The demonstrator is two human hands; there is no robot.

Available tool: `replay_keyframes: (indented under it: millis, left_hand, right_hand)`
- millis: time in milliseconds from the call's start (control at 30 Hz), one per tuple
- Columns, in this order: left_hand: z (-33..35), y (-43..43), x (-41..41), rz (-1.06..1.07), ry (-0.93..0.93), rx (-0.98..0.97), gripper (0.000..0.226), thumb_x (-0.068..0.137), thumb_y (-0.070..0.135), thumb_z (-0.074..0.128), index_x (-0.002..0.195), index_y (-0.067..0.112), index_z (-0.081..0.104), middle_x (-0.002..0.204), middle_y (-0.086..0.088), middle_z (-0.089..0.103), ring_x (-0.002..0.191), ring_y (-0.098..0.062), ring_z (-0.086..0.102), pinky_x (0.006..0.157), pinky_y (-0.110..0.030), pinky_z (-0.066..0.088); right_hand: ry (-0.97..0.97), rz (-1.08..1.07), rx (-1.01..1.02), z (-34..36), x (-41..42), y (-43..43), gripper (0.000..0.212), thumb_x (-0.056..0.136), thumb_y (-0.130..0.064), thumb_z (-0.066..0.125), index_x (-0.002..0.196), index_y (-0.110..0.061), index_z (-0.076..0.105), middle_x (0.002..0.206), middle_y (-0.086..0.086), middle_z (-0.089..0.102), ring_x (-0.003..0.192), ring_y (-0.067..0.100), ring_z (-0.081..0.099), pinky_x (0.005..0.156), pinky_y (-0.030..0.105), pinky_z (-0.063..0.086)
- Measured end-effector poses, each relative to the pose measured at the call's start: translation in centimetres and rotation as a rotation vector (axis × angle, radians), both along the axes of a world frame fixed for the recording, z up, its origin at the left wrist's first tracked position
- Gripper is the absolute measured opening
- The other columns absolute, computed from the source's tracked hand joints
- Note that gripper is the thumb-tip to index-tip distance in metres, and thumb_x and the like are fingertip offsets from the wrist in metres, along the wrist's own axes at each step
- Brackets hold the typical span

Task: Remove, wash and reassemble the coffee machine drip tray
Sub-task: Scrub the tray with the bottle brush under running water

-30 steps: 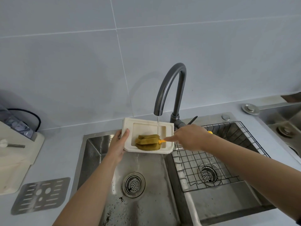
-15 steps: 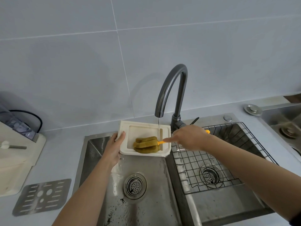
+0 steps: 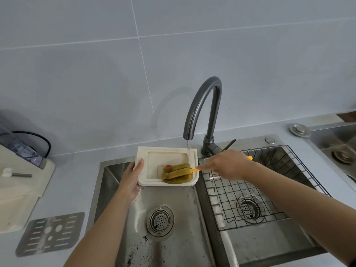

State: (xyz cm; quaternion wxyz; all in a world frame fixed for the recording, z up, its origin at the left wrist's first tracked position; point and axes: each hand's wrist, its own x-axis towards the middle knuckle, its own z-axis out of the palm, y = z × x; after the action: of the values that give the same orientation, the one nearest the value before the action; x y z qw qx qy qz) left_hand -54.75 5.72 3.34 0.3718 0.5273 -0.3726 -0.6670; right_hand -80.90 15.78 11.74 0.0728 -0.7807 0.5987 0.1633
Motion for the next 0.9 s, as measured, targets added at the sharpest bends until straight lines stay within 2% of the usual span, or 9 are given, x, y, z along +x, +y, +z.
replay_keyframes:
  millis: [67, 167, 300, 433, 567, 667, 767, 833, 900]
  left_hand:
    - [0.0, 0.0, 0.1, 0.014, 0.005, -0.008, 0.009, 0.091, 0.028, 0.052, 0.095, 0.021, 0.056, 0.090, -0.002, 0.063, 0.077, -0.020, 0.059, 0.067, -0.033, 0.042]
    - [0.1, 0.1, 0.2, 0.027, -0.004, -0.021, 0.011, 0.092, 0.027, 0.051, 0.099, 0.020, 0.054, 0.095, -0.002, 0.064, 0.081, -0.020, 0.061, 0.071, -0.036, 0.046]
    - [0.3, 0.3, 0.0, 0.035, -0.032, -0.050, 0.018, 0.091, 0.026, 0.053, 0.107, 0.018, 0.051, 0.094, -0.001, 0.063, 0.081, -0.019, 0.061, 0.074, -0.040, 0.049]
    - [0.5, 0.3, 0.0, 0.025, -0.042, -0.072, 0.025, 0.090, 0.027, 0.053, 0.114, 0.018, 0.048, 0.097, 0.000, 0.062, 0.084, -0.018, 0.061, 0.077, -0.042, 0.050]
    - [0.2, 0.4, -0.1, 0.046, -0.008, -0.058, 0.015, 0.091, 0.028, 0.052, 0.104, 0.019, 0.053, 0.096, -0.001, 0.063, 0.083, -0.018, 0.062, 0.073, -0.037, 0.048]
    - [0.1, 0.7, -0.4, 0.063, -0.008, -0.048, 0.010, 0.089, 0.031, 0.055, 0.092, 0.022, 0.056, 0.090, -0.001, 0.064, 0.077, -0.019, 0.060, 0.069, -0.038, 0.043]
    - [0.0, 1.1, -1.0, 0.094, -0.009, -0.020, 0.021, 0.089, 0.031, 0.056, 0.104, 0.017, 0.054, 0.088, -0.002, 0.063, 0.077, -0.021, 0.060, 0.078, -0.045, 0.046]
    - [0.0, 1.6, -1.5, 0.110, 0.005, 0.003, 0.023, 0.089, 0.030, 0.055, 0.108, 0.017, 0.051, 0.088, -0.001, 0.063, 0.077, -0.019, 0.060, 0.073, -0.040, 0.050]
    - [0.0, 2.0, -1.9, 0.105, -0.004, 0.014, 0.024, 0.089, 0.031, 0.055, 0.108, 0.017, 0.051, 0.087, -0.001, 0.062, 0.075, -0.018, 0.060, 0.061, -0.033, 0.049]
  right_hand:
    - [0.016, -0.013, 0.004, 0.0, -0.3, 0.1, 0.066, 0.092, -0.007, 0.038, 0.140, -0.050, 0.022, 0.119, -0.005, 0.059, 0.102, 0.022, 0.059, 0.074, 0.035, 0.052]
    - [0.074, -0.025, 0.024, 0.2, -0.5, 0.2, 0.062, 0.094, -0.012, 0.038, 0.140, -0.049, 0.021, 0.120, 0.000, 0.060, 0.103, 0.025, 0.060, 0.081, 0.039, 0.053]
    - [0.091, -0.036, 0.016, 0.7, -0.3, 0.4, 0.059, 0.092, -0.012, 0.038, 0.138, -0.046, 0.028, 0.119, 0.003, 0.061, 0.101, 0.027, 0.061, 0.077, 0.038, 0.054]
    - [0.078, -0.099, 0.023, 1.5, -0.4, 0.8, 0.043, 0.094, -0.018, 0.039, 0.131, -0.041, 0.039, 0.111, 0.007, 0.060, 0.098, 0.029, 0.061, 0.071, 0.037, 0.050]
    - [0.037, -0.147, -0.015, 2.7, -0.3, 1.3, 0.045, 0.094, -0.017, 0.036, 0.133, -0.041, 0.037, 0.101, 0.008, 0.056, 0.095, 0.030, 0.061, 0.068, 0.036, 0.046]
    - [0.019, -0.180, -0.050, 3.1, -0.2, 1.7, 0.045, 0.094, -0.015, 0.036, 0.134, -0.037, 0.037, 0.110, 0.007, 0.056, 0.100, 0.030, 0.060, 0.074, 0.038, 0.048]
    - [-0.005, -0.231, -0.075, 2.9, -0.1, 2.1, 0.044, 0.094, -0.015, 0.036, 0.133, -0.034, 0.040, 0.112, 0.007, 0.060, 0.100, 0.030, 0.061, 0.078, 0.039, 0.049]
    - [-0.029, -0.271, -0.062, 2.7, 0.0, 2.3, 0.043, 0.094, -0.016, 0.035, 0.133, -0.034, 0.040, 0.111, 0.007, 0.060, 0.100, 0.031, 0.060, 0.078, 0.039, 0.049]
    - [-0.044, -0.302, -0.040, 2.3, 0.3, 2.5, 0.042, 0.094, -0.017, 0.035, 0.131, -0.036, 0.041, 0.110, 0.007, 0.059, 0.100, 0.031, 0.059, 0.078, 0.039, 0.048]
